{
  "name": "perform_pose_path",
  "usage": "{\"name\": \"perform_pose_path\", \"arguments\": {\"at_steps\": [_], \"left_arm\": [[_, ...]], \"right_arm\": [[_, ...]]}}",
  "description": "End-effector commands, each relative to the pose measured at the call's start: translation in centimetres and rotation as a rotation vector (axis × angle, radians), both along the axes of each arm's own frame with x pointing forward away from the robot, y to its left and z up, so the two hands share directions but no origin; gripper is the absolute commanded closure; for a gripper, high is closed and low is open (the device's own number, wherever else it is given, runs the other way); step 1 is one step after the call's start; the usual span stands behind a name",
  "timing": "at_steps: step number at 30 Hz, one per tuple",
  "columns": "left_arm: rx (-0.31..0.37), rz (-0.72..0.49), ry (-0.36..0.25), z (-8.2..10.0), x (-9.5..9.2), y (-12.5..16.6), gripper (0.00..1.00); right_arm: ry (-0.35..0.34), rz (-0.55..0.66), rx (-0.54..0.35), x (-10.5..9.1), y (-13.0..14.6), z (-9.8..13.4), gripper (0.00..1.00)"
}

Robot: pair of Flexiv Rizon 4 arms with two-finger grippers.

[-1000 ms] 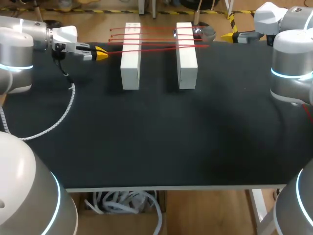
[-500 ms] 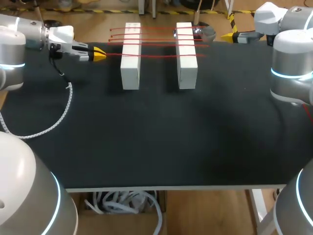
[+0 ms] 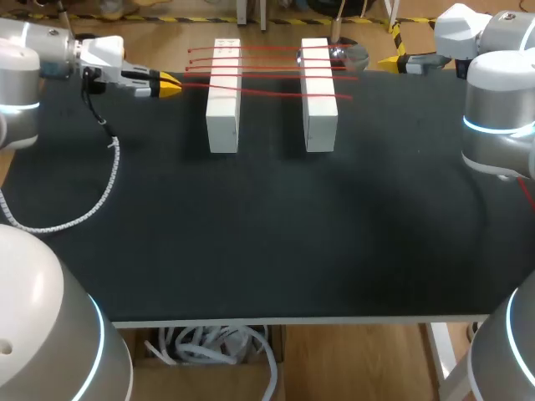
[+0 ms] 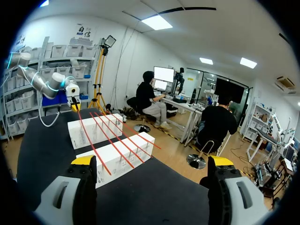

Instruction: Grab the tape and strap the tape.

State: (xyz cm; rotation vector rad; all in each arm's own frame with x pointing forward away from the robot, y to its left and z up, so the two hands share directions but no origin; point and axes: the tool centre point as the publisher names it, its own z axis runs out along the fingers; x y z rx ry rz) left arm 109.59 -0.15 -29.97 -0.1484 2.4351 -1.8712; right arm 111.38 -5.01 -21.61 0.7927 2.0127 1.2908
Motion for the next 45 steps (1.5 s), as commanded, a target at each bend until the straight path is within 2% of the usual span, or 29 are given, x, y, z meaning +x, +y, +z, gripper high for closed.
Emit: {"name": "perform_pose_path", "arguments": {"at_steps": [1,6,10,14,27,32,39,45], "left_arm": [[-0.002,0.037,0.003,1.7,-1.5,-0.3,1.00],[-0.017,0.034,0.012,3.6,-2.2,-1.0,1.00],[-0.057,0.039,0.039,4.9,-2.5,-1.5,1.00],[-0.081,0.056,0.040,6.1,-2.8,-2.4,1.00],[-0.216,0.102,0.082,10.1,-2.7,-5.7,1.00],[-0.268,0.118,0.117,11.6,-2.6,-6.6,1.00],[-0.299,0.126,0.122,13.0,-2.6,-7.0,1.00],[-0.333,0.154,0.158,14.0,-2.7,-7.5,1.00]], "right_arm": [[0.000,0.000,0.000,0.0,0.0,0.0,0.00],[0.000,0.000,0.000,0.0,0.0,0.0,0.00],[0.000,0.000,0.000,0.0,0.0,0.0,0.00],[0.000,0.000,0.000,0.0,0.0,0.0,0.00],[0.000,0.000,0.000,0.0,0.0,0.0,0.00],[0.000,0.000,0.000,0.0,0.0,0.0,0.00],[0.000,0.000,0.000,0.0,0.0,0.0,0.00],[0.000,0.000,0.000,0.0,0.0,0.0,0.00]]}}
